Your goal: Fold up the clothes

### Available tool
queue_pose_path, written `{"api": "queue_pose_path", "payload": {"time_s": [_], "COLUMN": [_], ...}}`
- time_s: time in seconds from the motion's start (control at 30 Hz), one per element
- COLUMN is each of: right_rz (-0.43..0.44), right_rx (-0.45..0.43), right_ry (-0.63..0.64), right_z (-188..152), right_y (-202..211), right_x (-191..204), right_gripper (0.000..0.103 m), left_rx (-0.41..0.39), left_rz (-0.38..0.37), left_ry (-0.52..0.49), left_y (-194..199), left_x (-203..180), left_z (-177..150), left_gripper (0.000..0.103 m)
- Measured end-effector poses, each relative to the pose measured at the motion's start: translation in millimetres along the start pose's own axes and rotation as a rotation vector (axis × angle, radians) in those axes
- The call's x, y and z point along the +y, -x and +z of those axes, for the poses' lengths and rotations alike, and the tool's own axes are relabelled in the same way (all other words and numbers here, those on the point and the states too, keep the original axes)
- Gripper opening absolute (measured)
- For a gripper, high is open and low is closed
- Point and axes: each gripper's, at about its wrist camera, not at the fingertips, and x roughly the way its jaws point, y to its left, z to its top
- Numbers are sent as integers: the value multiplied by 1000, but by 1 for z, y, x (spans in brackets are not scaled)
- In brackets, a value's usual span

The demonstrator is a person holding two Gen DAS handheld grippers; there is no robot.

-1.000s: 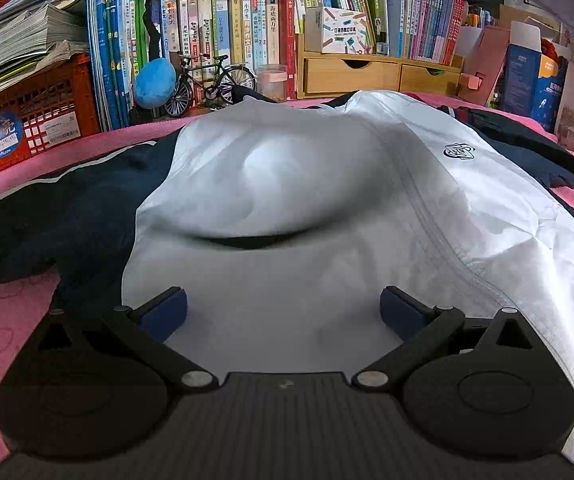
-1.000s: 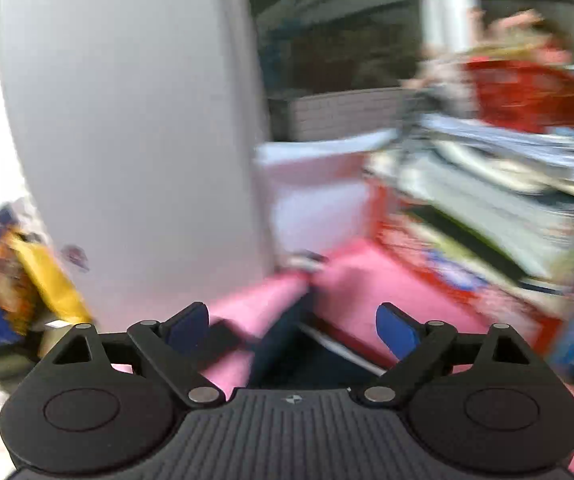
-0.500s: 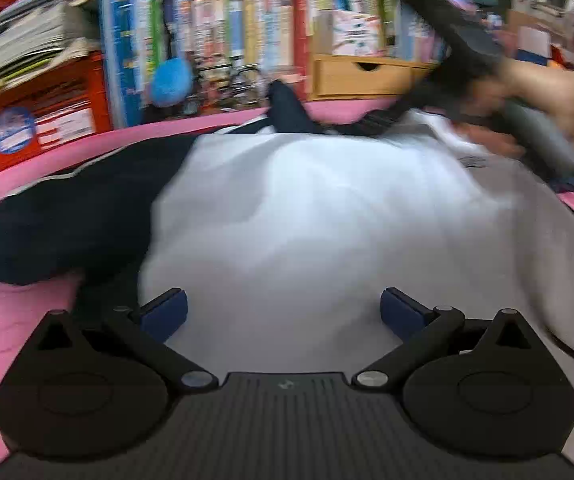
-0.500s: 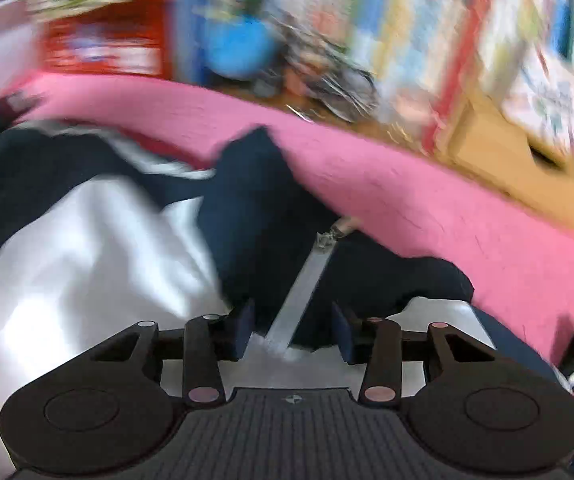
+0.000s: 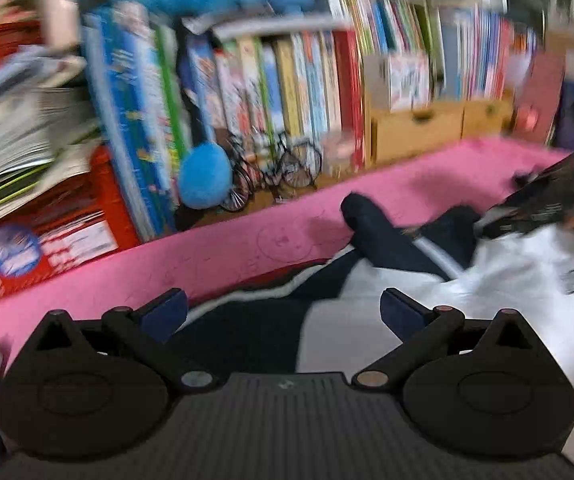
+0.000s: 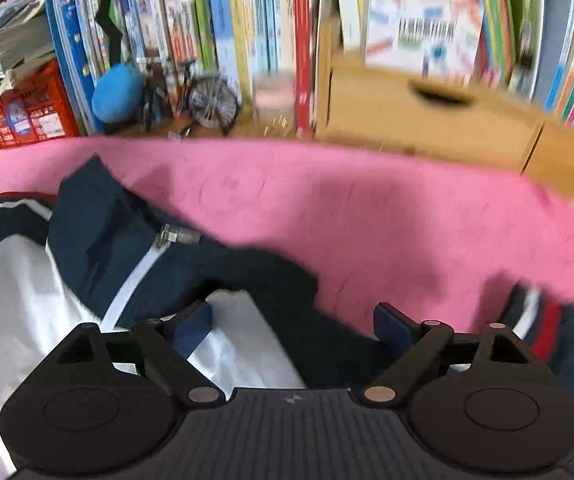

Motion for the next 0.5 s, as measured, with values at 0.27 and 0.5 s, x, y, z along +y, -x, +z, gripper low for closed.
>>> {"api": "queue_pose_path", "payload": {"time_s": [0.27, 0.5], "right_rz": [-6, -54], "right_rx": [-122, -226], "right_ry": [66, -52], "right_z": [-26, 19], "right_y": [-2, -58], "right_x": [16, 7], "right_gripper": [60, 75], "left_rx": [107, 80], "left_rz": [13, 177], "left_ry": [-3, 101], "left_y": [-85, -111], "left_x": [3, 19], "left_z": [-9, -3], "left_gripper": [103, 103]}}
